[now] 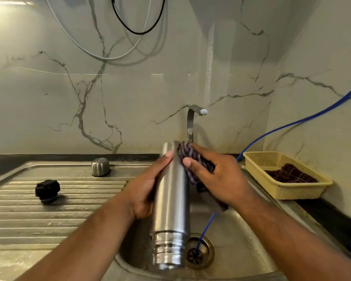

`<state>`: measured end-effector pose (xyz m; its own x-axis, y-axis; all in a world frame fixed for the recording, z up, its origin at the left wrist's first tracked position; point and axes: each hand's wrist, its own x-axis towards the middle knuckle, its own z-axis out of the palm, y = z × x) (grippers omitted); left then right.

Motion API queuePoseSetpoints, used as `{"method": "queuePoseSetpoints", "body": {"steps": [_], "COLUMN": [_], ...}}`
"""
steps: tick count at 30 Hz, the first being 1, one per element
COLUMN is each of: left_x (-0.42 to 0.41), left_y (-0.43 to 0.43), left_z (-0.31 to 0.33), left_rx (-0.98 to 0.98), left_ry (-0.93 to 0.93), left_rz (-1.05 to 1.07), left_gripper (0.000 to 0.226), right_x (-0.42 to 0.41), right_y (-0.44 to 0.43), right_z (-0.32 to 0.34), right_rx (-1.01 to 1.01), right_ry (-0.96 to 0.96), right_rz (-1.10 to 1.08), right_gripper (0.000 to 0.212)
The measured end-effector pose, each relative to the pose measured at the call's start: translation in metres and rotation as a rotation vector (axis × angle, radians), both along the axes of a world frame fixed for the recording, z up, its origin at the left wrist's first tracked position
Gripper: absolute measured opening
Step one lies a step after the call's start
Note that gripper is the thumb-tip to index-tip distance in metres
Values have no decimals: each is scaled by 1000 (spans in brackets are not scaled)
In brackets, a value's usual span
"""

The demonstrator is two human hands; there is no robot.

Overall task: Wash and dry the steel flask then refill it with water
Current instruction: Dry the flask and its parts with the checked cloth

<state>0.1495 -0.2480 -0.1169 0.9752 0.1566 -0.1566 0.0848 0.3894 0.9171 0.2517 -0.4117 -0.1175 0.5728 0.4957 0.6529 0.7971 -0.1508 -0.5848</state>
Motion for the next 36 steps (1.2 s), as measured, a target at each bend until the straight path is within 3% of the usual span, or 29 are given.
{"method": "queuePoseSetpoints", "body": {"steps": [2, 4, 7, 10, 14, 16, 18, 20, 22, 26, 28, 32, 36], "left_x": [-1, -6, -2, 2, 9, 9, 9, 5, 0, 3, 5, 4, -3], "left_y": [2, 9, 20, 17, 7, 5, 14, 21, 21, 9, 7, 15, 4], "left_z": [3, 5, 0, -2, -7, -3, -1, 2, 4, -1, -3, -7, 0], "left_rx": [-18, -43, 24, 52, 93, 59, 53, 77, 102, 151, 124, 158, 477], "left_ry": [-25, 3, 58, 111, 97, 122, 124, 133, 131, 50, 22, -26, -98], "left_rz": [27, 66, 214, 232, 197, 196, 232, 237, 187, 69, 65, -8, 26], "left_gripper": [63, 70, 77, 81, 61, 60, 71, 81, 78, 76, 85, 107, 94], "right_x": [-15, -34, -43, -35, -11, -16, -39, -46, -35, -7, -11, -25, -11], "right_y": [4, 7, 8, 4, -1, 1, 7, 9, 9, 1, 1, 2, -2], "right_z": [1, 4, 12, 12, 8, 8, 11, 11, 9, 6, 7, 10, 13], "right_rx": [-101, -325, -596, -551, -237, -348, -584, -731, -646, -193, -226, -600, -165], "right_ry": [-18, -119, -341, -382, -131, -193, -282, -308, -269, -152, -183, -393, -124], "right_rz": [238, 446, 523, 401, 69, 200, 435, 525, 447, 142, 206, 349, 111], "right_gripper": [52, 46, 50, 52, 58, 54, 49, 51, 55, 50, 47, 52, 52]}}
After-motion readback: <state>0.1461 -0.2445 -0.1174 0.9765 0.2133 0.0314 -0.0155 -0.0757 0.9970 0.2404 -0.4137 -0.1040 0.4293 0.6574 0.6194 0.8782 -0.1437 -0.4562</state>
